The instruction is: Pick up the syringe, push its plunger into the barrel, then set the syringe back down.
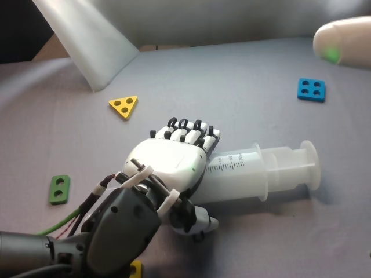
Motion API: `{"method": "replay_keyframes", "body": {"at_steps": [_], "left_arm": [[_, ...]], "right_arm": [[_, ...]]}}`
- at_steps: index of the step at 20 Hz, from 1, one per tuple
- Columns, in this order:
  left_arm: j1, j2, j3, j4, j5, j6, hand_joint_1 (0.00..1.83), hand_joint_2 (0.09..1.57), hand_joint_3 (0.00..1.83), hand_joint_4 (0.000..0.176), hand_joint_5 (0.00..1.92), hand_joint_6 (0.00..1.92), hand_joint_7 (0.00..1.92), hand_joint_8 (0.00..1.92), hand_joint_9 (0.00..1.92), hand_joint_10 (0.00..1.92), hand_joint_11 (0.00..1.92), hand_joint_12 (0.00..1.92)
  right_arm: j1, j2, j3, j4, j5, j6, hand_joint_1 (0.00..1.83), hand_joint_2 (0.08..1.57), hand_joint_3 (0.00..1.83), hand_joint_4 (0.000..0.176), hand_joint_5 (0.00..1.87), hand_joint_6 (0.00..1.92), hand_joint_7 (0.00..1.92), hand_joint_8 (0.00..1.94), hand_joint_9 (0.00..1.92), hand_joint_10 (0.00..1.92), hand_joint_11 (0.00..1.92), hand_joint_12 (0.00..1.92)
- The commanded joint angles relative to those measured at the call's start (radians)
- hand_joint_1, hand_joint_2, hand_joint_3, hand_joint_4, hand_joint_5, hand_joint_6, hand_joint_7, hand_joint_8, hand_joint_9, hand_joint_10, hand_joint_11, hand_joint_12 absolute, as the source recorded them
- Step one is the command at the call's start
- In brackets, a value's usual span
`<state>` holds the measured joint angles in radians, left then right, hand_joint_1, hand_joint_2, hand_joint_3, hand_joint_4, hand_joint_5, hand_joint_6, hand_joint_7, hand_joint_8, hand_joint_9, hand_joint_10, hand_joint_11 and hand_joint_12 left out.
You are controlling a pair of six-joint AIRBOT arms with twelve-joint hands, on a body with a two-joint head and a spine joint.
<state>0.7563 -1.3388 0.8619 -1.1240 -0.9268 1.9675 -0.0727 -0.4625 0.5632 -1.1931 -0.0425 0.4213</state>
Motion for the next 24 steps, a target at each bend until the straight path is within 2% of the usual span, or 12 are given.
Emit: {"method": "replay_keyframes", "body": {"at_steps": [1,3,5,7,8,9,10,13,15,16,18,24], "left_arm": [[0.003,-0.009,0.003,0.049,-0.036,0.008,0.86,0.99,0.00,0.000,0.06,0.01,0.01,0.00,0.00,0.00,0.01,0.08],[0.003,-0.009,0.004,0.049,-0.036,0.007,1.01,1.02,0.00,0.000,0.14,0.00,0.11,0.00,0.09,0.00,0.00,0.29],[0.002,-0.009,0.004,0.049,-0.036,0.005,1.18,1.09,0.00,0.000,0.46,0.02,0.52,0.03,0.50,0.04,0.18,0.67],[0.000,-0.009,0.004,0.047,-0.036,0.005,1.23,1.14,0.00,0.000,0.71,0.01,0.81,0.02,0.79,0.03,0.41,0.61],[-0.001,-0.009,0.004,0.047,-0.036,0.005,1.23,1.15,0.00,0.000,0.76,0.98,0.98,0.79,0.94,0.04,0.53,0.67],[-0.002,-0.009,0.005,0.047,-0.036,0.005,1.34,1.16,0.00,0.000,0.77,1.10,0.95,1.01,0.84,1.10,0.58,0.80],[-0.003,-0.009,0.005,0.047,-0.036,0.005,1.36,1.17,0.00,0.000,0.81,1.05,0.90,1.15,0.79,1.35,0.57,0.96],[-0.005,-0.009,0.004,0.047,-0.036,0.005,1.35,1.19,0.00,0.000,0.88,0.87,0.84,1.37,0.70,1.50,0.56,1.24],[-0.006,-0.009,0.002,0.047,-0.036,0.002,1.25,1.17,0.00,0.000,0.96,0.79,0.84,1.46,0.74,1.23,0.58,1.26],[-0.007,-0.008,0.001,0.053,-0.036,-0.005,1.33,1.20,0.00,0.000,0.89,0.86,0.78,1.46,0.69,1.47,0.58,1.26],[-0.011,-0.004,-0.002,0.064,-0.036,-0.017,1.34,1.22,0.00,0.000,0.85,0.91,0.73,1.52,0.65,1.58,0.56,1.29],[-0.067,0.022,-0.025,0.053,-0.036,-0.031,1.35,1.22,0.00,0.000,0.85,0.92,0.76,1.48,0.65,1.57,0.53,1.32]], "right_arm": [[0.010,0.002,-0.003,0.003,0.031,0.036,0.00,1.36,0.00,0.000,0.15,0.00,0.10,0.00,0.05,0.00,0.00,0.09],[0.009,0.002,-0.003,0.003,0.026,0.067,0.00,1.36,0.00,0.000,0.15,0.00,0.10,0.00,0.05,0.00,0.00,0.12],[0.008,0.002,-0.003,0.003,0.026,0.072,0.00,1.36,0.00,0.000,0.15,0.00,0.10,0.00,0.05,0.00,0.00,0.12],[0.008,0.002,-0.003,0.003,0.026,0.073,0.00,1.36,0.00,0.000,0.15,0.00,0.10,0.00,0.04,0.00,0.00,0.08],[0.007,0.002,-0.003,0.003,0.026,0.078,0.00,1.36,0.00,0.000,0.15,0.00,0.10,0.00,0.04,0.00,0.00,0.10],[0.006,0.002,-0.003,0.003,0.026,0.082,0.00,1.35,0.00,0.000,0.16,0.00,0.10,0.00,0.05,0.01,0.00,0.11],[0.005,0.003,-0.003,0.003,0.024,0.086,0.00,1.35,0.00,0.000,0.16,0.00,0.11,0.00,0.05,0.01,0.00,0.13],[0.000,0.008,-0.003,0.003,0.024,0.115,0.00,1.35,0.00,0.000,0.17,0.00,0.13,0.00,0.07,0.01,0.00,0.18],[0.000,0.013,-0.003,0.003,0.019,0.155,0.00,1.34,0.00,0.000,0.17,0.00,0.11,0.00,0.04,0.00,0.00,0.09],[0.000,0.014,-0.003,0.003,0.003,0.190,0.00,1.34,0.00,0.000,0.18,0.00,0.13,0.00,0.06,0.01,0.00,0.14],[0.001,0.015,-0.004,0.003,-0.046,0.250,0.00,1.34,0.00,0.000,0.18,0.00,0.13,0.00,0.06,0.00,0.00,0.15],[-0.001,0.022,-0.012,0.003,-0.084,0.305,0.00,1.34,0.00,0.000,0.16,0.00,0.11,0.00,0.05,0.00,0.00,0.13]]}}
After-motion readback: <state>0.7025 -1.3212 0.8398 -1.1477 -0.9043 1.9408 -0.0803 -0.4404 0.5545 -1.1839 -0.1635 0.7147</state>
